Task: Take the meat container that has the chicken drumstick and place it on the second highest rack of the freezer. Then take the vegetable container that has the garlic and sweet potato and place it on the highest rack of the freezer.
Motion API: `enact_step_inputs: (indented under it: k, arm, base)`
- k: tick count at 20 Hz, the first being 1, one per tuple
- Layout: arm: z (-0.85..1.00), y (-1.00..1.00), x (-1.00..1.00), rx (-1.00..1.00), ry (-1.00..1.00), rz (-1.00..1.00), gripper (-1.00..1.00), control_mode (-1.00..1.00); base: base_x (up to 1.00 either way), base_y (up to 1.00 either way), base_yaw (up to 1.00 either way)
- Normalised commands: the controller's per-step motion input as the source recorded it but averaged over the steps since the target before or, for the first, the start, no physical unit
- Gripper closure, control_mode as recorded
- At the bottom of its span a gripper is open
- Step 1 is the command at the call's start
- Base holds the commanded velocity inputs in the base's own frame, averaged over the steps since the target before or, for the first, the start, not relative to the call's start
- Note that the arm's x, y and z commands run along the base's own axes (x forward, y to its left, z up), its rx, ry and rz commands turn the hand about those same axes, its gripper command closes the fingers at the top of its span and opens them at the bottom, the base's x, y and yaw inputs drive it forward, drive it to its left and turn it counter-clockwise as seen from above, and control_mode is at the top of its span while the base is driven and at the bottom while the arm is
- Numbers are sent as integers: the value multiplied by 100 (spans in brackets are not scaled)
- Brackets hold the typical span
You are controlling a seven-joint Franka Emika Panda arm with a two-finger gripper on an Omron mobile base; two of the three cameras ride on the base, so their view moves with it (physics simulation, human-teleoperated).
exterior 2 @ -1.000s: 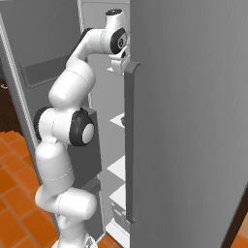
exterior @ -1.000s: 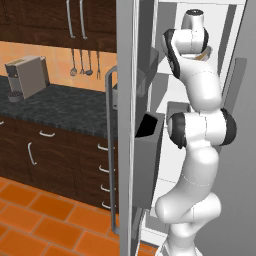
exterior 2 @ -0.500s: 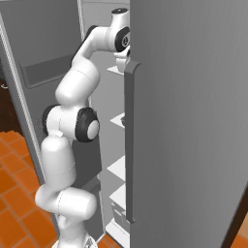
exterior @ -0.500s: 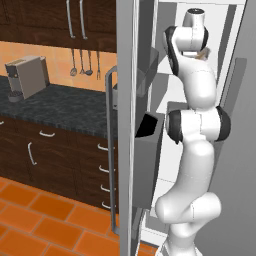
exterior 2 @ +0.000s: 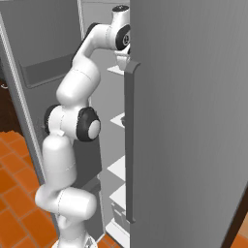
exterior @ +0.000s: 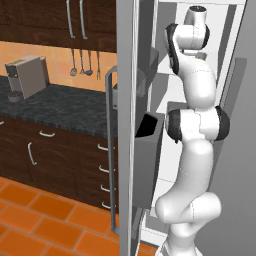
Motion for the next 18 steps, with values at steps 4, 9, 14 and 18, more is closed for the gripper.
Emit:
enact_step_inputs:
  k: [4,9,14,18]
  arm:
    - [-8,2,-25,-2,-22,3,-100,-100]
    - [-32,0,-11,-1,2,1,-100,-100]
    - [-8,0,-19,0,-5,0,-100,-100]
    - [0,0,-37,0,-10,3,-100,-100]
  base:
    - [0,0,0]
    - [0,0,0]
    - [0,0,0]
    - [0,0,0]
